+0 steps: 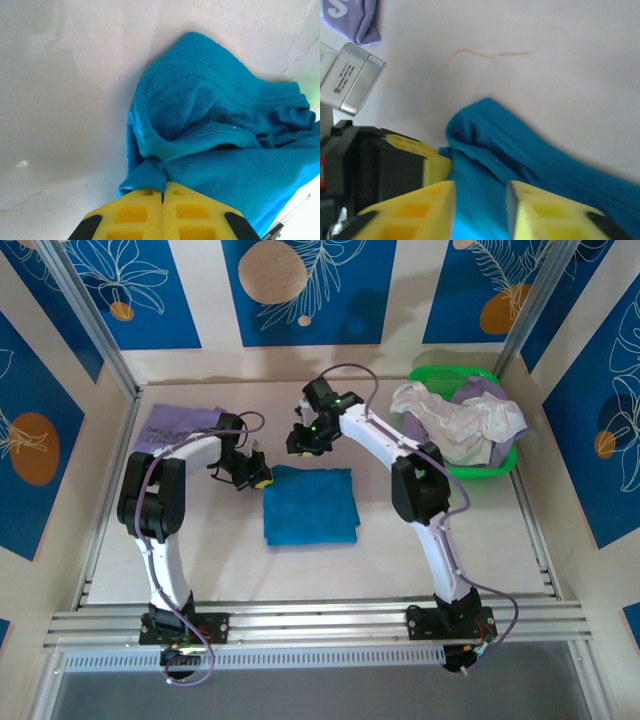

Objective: Fold and stack the t-shirts

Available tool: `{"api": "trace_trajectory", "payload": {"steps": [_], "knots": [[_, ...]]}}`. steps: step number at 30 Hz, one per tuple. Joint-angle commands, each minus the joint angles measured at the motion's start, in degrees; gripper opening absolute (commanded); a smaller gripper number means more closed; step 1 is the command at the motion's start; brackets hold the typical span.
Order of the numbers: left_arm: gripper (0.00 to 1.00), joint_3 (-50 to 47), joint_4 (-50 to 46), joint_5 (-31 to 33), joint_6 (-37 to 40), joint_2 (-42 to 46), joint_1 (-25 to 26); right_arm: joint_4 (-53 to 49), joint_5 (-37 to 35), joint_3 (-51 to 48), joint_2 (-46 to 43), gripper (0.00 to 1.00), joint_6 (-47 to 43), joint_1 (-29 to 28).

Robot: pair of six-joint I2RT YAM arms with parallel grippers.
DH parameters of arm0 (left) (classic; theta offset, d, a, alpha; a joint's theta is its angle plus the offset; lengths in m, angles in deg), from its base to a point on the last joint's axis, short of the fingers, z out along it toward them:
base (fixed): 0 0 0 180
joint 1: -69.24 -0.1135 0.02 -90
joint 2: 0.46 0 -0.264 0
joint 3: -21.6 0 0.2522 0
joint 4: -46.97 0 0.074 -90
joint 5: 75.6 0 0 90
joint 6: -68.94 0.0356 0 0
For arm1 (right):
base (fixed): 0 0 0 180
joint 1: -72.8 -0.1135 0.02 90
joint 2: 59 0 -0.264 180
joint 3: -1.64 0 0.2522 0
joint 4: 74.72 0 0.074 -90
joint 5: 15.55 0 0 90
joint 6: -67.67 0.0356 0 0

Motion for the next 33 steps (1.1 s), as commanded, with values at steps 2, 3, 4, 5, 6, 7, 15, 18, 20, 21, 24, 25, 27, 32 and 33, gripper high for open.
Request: {"api": "trace_trajectory", "payload": {"steps": [2,3,4,5,6,7,15,18,20,21,24,25,27,32,33], "knots": [[0.0,0.5,-0.5,-1.4,-0.1,1.4,0.1,-0.1,13.9,4.8,6.9,0.19,1.0,-0.6],[0.0,0.7,-0.7,-1.3,0.0,1.3,0.1,-0.6,13.4,6.0,7.9,0.16,0.8,-0.8],[0.0,0.7,-0.7,-1.3,0.0,1.4,0.1,-1.1,12.9,7.0,8.8,0.13,1.0,-0.7],[0.0,0.7,-0.7,-1.3,0.0,1.3,0.1,-1.2,12.7,7.6,9.5,0.12,1.3,-0.6],[0.0,0.7,-0.6,-1.4,0.0,1.3,0.1,-0.8,12.7,7.8,10.1,0.1,2.2,-0.3],[0.0,0.7,-0.5,-1.3,-0.1,1.2,0.1,-0.4,13.1,7.9,10.8,0.09,2.8,-0.1],[0.0,2.2,-0.5,-1.8,-0.9,1.6,0.1,-6.5,13.6,11.1,16.3,0.05,-0.9,0.1],[0.0,3.8,-0.6,-2.1,-1.5,2.4,0.1,-6.2,13.5,9.5,15.2,0.04,-1.2,0.8],[0.0,5.6,-1.4,-2.1,-1.4,2.6,0.1,-9.0,13.7,11.0,15.6,0.03,-2.2,1.3],[0.0,6.6,-1.8,-2.2,-1.3,2.4,0.1,-9.9,13.8,11.1,15.7,0.03,-2.5,1.5],[0.0,9.2,-2.2,-3.1,-1.5,1.5,0.1,-10.9,15.9,9.6,15.3,0.02,-3.4,1.8],[0.0,9.9,-2.0,-3.8,-1.9,0.9,0.1,-11.0,17.3,8.9,15.2,0.02,-3.8,1.8],[0.0,10.8,-1.0,-5.2,-2.7,0.2,0.2,-11.9,18.2,8.5,14.9,0.01,-4.9,1.7],[0.0,12.2,2.6,-7.4,-5.7,-1.3,0.4,-11.2,21.5,6.3,13.4,0.01,-5.3,2.4],[0.0,12.7,3.0,-7.5,-5.9,-1.6,0.6,-10.2,22.8,5.5,12.9,0.01,-4.9,2.8]]}}
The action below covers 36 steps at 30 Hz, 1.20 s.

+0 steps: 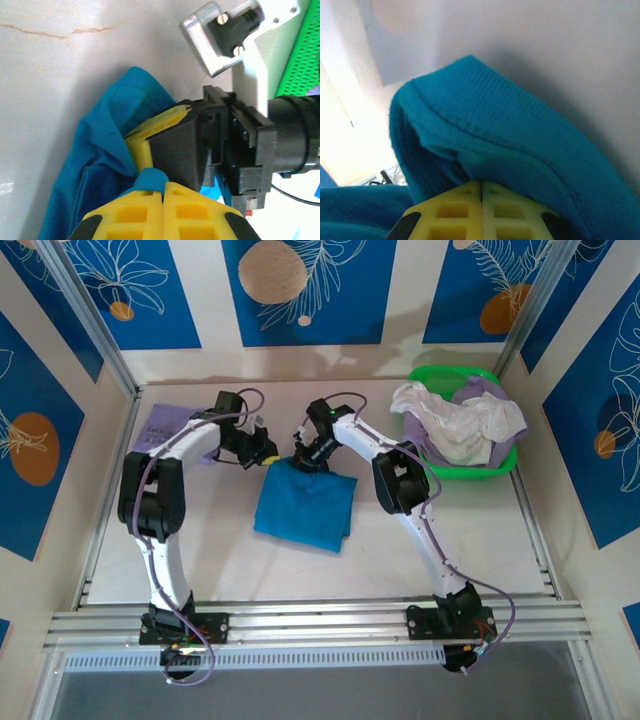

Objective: Fold and stack the t-shirts

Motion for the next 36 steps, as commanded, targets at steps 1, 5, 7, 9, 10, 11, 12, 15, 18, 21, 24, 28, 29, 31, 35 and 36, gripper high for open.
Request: {"api": "trace_trajectory", "payload": {"steps": [1,5,7,9,10,11,12,15,18,21,24,28,29,31,35,36], "knots": [[0.0,3.3,3.1,-2.5,-1.8,-1.8,0.5,-1.1,6.1,-2.9,-2.4,0.01,-0.5,0.7],[0.0,4.7,5.3,-3.6,-2.8,-4.5,0.9,-0.3,8.1,-3.2,-3.8,0.01,-0.3,1.7],[0.0,5.3,6.7,-4.2,-3.6,-6.0,1.0,0.0,8.7,-3.1,-4.7,0.02,0.0,2.3],[0.0,6.3,7.1,-4.0,-3.8,-7.3,1.0,-0.1,9.2,-2.6,-5.2,0.03,0.3,3.2],[0.0,6.8,7.3,-3.6,-3.8,-7.8,1.0,-0.4,9.0,-2.2,-5.6,0.06,0.4,3.7],[0.0,7.3,7.3,-3.3,-3.9,-8.4,1.0,-0.4,8.7,-2.2,-6.3,0.11,0.5,4.2],[0.0,8.0,7.4,-3.0,-3.8,-9.2,1.0,-0.4,7.9,-2.3,-7.3,0.15,0.7,4.7],[0.0,9.4,9.1,-3.3,-5.0,-11.9,1.0,0.4,5.6,-3.9,-11.3,0.26,1.5,6.4],[0.0,10.5,10.2,-3.6,-5.9,-14.2,1.1,-0.2,2.4,-5.0,-14.9,0.33,1.8,7.7],[0.0,10.4,11.2,-2.9,-6.8,-15.7,1.1,-1.3,0.4,-6.3,-17.0,0.35,1.3,8.6],[0.0,9.6,12.2,-1.5,-7.6,-16.7,1.2,-1.7,-1.2,-8.9,-19.3,0.36,0.4,8.5],[0.0,10.6,12.7,-0.2,-8.5,-18.1,1.0,2.7,-2.6,-18.7,-25.1,0.38,2.4,8.1],[0.0,11.1,12.4,0.0,-8.5,-18.5,1.0,4.9,-2.5,-22.1,-27.0,0.38,3.7,8.0],[0.0,12.1,12.0,-0.1,-8.8,-19.5,1.0,10.4,-2.0,-30.1,-30.9,0.39,7.3,7.8],[0.0,12.4,12.6,0.1,-9.6,-20.2,1.0,17.9,-4.1,-42.2,-34.6,0.39,13.0,7.7],[0.0,12.3,12.6,0.3,-9.6,-20.3,1.0,18.6,-5.5,-44.0,-34.6,0.39,13.7,7.9]]}}
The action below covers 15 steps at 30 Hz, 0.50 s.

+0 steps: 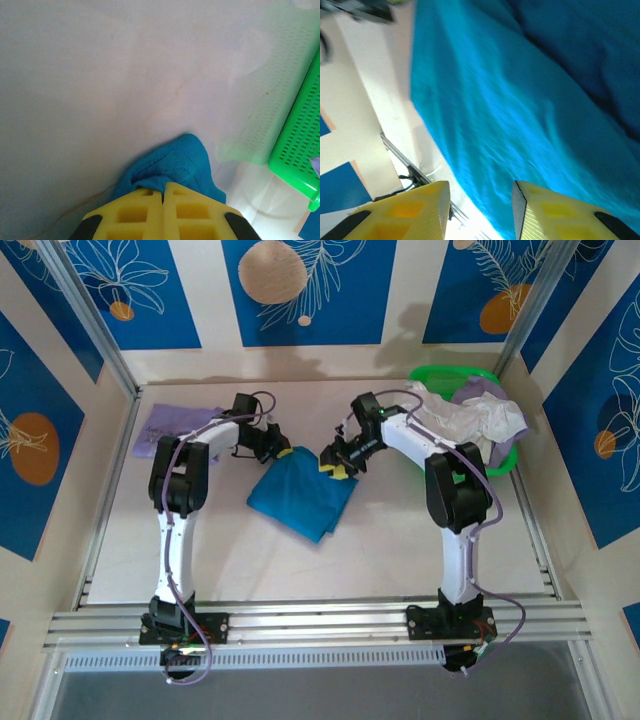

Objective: Fold and stack the t-shirts

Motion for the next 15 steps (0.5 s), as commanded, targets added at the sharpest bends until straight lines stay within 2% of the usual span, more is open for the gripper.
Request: {"api": "trace_trajectory", "payload": {"steps": [1,9,13,15], "knots": [[0.0,1.0,0.6,1.8,-0.8,-2.0,0.2,6.5,-3.9,-5.4,-1.6,0.39,5.4,0.4],[0.0,-2.0,-1.9,5.4,2.2,-0.7,-0.5,0.9,-17.6,-2.9,2.9,0.39,5.5,2.9],[0.04,-2.7,-1.8,4.6,2.5,0.8,-1.1,0.3,-15.3,-0.5,3.3,0.39,3.2,3.9],[0.1,-3.7,-0.2,2.9,1.9,3.1,-1.0,-0.4,-14.5,0.8,2.5,0.39,1.0,3.7]]}}
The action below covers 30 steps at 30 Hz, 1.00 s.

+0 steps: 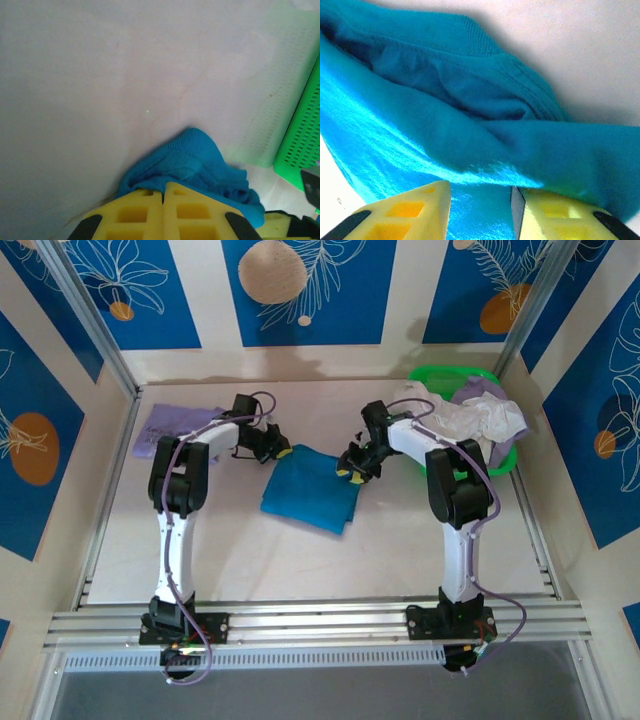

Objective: Fold and stack the t-shirts

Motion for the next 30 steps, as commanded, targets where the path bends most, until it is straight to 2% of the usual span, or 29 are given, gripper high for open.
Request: {"api": "trace_trajectory", "payload": {"steps": [1,3,9,15,19,22,24,30], "knots": [[0.13,-2.5,-1.3,1.5,0.6,3.9,-0.7,-3.5,-1.2,3.3,-0.4,0.4,-3.6,0.3],[0.23,-2.2,-2.5,2.2,1.2,6.4,-0.8,-5.4,-1.8,4.5,-1.7,0.4,-4.3,0.1],[0.21,-1.4,-4.7,1.4,2.0,10.4,-1.1,-6.8,-0.7,7.6,-5.7,0.4,-4.4,-1.9],[0.26,-4.3,-4.0,1.8,1.6,11.5,-1.0,-6.1,4.9,16.7,0.9,0.4,-3.3,-3.0],[0.32,-7.3,-3.0,2.9,1.5,13.7,-1.0,-5.0,6.1,18.1,2.3,0.4,-1.2,-4.6],[0.32,-10.4,-2.8,3.0,2.1,16.5,0.6,-4.4,3.6,14.9,0.5,0.4,1.7,-5.7],[0.33,-12.6,-4.8,5.9,4.2,19.2,2.3,-3.4,1.6,10.9,-1.7,0.39,4.9,-6.1],[0.37,-22.0,-2.9,8.9,5.0,23.1,6.6,3.4,1.4,-3.9,-8.7,0.41,11.0,-7.0]]}}
